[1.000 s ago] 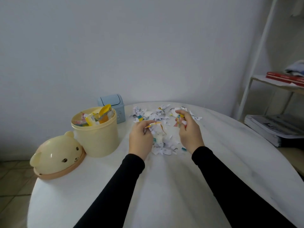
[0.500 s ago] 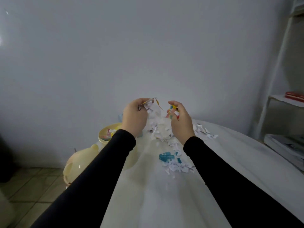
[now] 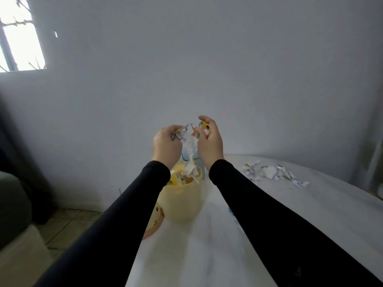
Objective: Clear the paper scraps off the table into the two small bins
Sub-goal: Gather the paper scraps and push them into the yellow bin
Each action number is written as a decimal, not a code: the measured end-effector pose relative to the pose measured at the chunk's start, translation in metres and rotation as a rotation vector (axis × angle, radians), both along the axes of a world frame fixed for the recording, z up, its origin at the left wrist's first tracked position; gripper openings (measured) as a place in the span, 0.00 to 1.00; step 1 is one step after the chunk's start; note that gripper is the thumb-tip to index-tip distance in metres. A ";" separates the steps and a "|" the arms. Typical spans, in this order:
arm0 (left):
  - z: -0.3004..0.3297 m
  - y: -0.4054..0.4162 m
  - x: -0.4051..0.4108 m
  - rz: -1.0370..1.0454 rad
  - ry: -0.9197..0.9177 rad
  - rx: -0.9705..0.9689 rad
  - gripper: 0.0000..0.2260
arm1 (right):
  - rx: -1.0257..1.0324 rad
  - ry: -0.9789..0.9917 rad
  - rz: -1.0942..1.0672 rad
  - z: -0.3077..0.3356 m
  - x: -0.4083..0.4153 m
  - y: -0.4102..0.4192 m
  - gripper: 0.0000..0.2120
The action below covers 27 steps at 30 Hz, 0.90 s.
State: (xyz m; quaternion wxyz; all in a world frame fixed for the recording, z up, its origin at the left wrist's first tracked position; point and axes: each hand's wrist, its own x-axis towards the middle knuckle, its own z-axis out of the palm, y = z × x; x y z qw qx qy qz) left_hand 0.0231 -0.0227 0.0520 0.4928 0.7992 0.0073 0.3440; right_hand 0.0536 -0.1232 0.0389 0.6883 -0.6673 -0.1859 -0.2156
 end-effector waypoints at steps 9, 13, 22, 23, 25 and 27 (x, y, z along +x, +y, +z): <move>-0.051 0.026 0.015 0.032 0.344 0.253 0.11 | -0.081 0.096 0.040 -0.042 0.014 0.035 0.15; -0.056 0.030 0.015 -0.073 0.368 0.228 0.12 | -0.408 0.060 0.049 -0.043 0.014 0.032 0.17; -0.049 0.044 0.007 -0.453 0.445 -0.229 0.16 | -0.767 0.038 0.047 -0.058 0.014 0.007 0.15; -0.049 0.043 0.006 -0.459 0.443 -0.193 0.14 | -0.796 0.028 0.046 -0.057 0.014 0.004 0.14; -0.051 0.038 0.006 -0.445 0.455 -0.096 0.15 | -0.830 0.020 0.053 -0.058 0.013 0.000 0.10; -0.053 0.032 0.008 -0.391 0.459 0.013 0.16 | -0.830 0.013 0.074 -0.058 0.011 -0.007 0.10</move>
